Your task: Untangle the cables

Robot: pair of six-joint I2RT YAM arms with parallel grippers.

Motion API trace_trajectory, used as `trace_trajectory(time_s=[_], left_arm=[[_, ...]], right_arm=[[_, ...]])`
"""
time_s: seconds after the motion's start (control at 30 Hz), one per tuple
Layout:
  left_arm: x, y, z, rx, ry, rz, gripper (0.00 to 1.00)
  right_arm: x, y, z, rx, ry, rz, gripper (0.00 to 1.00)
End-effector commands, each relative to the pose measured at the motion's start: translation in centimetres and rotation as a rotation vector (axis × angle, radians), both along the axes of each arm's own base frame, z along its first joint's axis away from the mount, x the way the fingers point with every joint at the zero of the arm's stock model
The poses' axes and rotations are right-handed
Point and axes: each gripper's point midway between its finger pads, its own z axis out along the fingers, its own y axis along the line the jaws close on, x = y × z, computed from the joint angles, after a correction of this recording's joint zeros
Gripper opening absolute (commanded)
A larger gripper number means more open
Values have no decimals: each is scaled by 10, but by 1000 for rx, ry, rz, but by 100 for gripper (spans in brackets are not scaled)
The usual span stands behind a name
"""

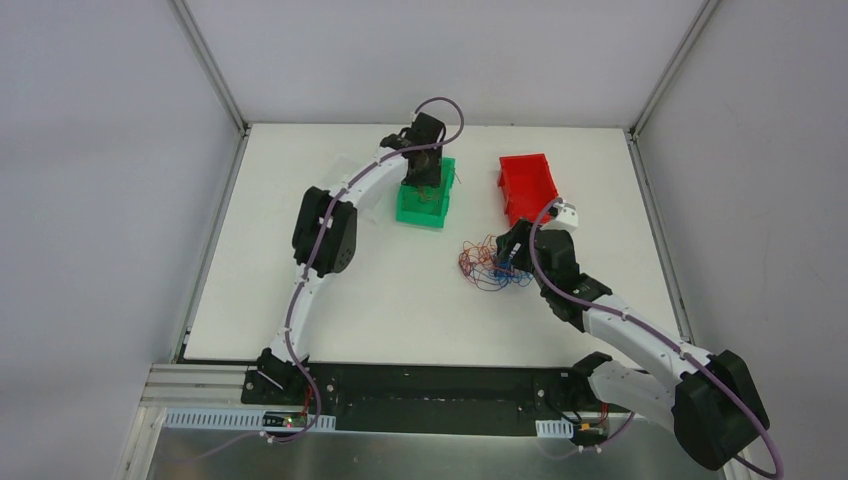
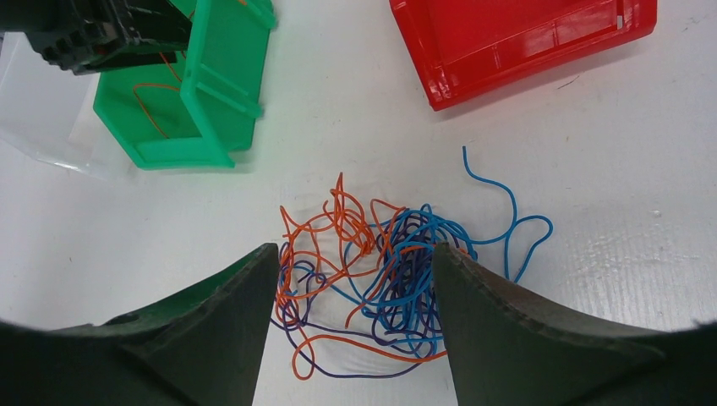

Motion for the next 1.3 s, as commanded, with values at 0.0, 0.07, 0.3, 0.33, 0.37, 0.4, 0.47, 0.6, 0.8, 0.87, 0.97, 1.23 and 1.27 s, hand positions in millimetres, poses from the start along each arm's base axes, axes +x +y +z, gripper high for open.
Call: trace_trajectory(time_s=[0.0, 0.07, 0.3, 0.33, 0.37, 0.4, 0.47, 0.6, 0.8, 0.87, 0.97, 1.23, 1.27], left_arm=[[2, 6, 103, -37, -182, 18, 54], [-4, 8, 116, -45, -192, 21, 63], [-40, 12, 156, -125, -193, 1, 85], [-49, 14, 158, -130, -183, -11, 86], [-60, 15, 165, -144, -180, -37, 86], [-75, 16, 175, -160, -181, -83, 86], [-99, 25, 177, -146, -192, -109, 87], [-138, 36, 165, -190, -258, -150, 99], [-180, 25, 128, -334, -316, -255, 99], [-183, 13, 121, -370, -349, -304, 99], [-186, 0, 112, -379, -373, -349, 99], [-178, -22, 91, -366, -460, -435, 99], [-178, -25, 86, -374, -457, -441, 99]], right_arm=[[8, 4, 14, 27, -43, -5, 70], [8, 4, 13, 26, -41, -3, 70], [9, 4, 11, 16, -31, -7, 70], [9, 3, 10, 9, -27, -11, 70], [9, 2, 10, 5, -25, -16, 70], [9, 1, 10, 1, -22, -20, 70], [10, -1, 10, -5, -21, -31, 70], [10, -3, 11, -5, -18, -45, 70], [11, -6, 9, 0, -13, -70, 70], [12, -7, 7, -3, -8, -76, 70], [13, -7, 4, -10, 1, -82, 70], [17, -12, -5, -30, 17, -124, 70], [18, -15, -6, -28, 18, -144, 69]])
